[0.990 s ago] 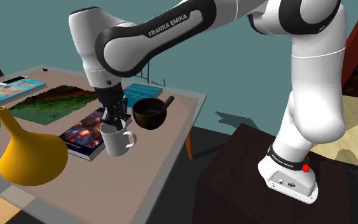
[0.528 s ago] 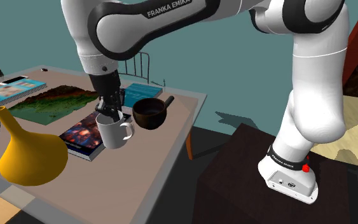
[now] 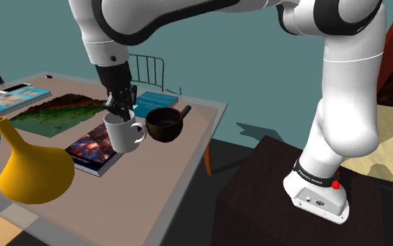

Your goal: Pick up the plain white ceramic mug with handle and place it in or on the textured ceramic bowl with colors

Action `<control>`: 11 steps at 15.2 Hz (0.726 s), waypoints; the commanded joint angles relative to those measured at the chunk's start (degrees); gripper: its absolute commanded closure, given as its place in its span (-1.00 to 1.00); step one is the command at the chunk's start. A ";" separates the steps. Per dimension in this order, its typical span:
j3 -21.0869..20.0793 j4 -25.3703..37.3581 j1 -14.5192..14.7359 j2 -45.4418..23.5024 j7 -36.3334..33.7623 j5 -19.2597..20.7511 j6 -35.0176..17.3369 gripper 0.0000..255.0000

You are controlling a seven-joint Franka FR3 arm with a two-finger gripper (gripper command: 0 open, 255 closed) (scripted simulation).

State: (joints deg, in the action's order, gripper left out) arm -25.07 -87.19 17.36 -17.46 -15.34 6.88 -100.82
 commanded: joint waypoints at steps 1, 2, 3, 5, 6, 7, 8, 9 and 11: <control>0.51 -0.99 -1.51 1.25 2.02 -0.58 0.12 1.00; 0.88 -1.74 -2.50 1.99 3.36 -0.93 0.01 1.00; 1.28 -2.42 -3.46 2.67 4.71 -1.25 -0.08 1.00; 2.12 -3.53 -5.31 3.86 7.39 -1.80 -0.16 1.00; 2.57 -3.97 -6.20 4.37 8.73 -2.05 -0.17 1.00; 3.04 -4.33 -7.06 4.82 10.07 -2.26 -0.15 1.00; 3.50 -4.62 -7.91 5.21 11.40 -2.45 -0.11 1.00; 3.98 -4.83 -8.74 5.54 12.72 -2.62 -0.05 1.00; 4.95 -5.03 -10.37 6.03 15.34 -2.88 0.13 1.00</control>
State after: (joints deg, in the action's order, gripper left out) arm -20.64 -91.08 8.00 -12.26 -1.58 4.34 -100.30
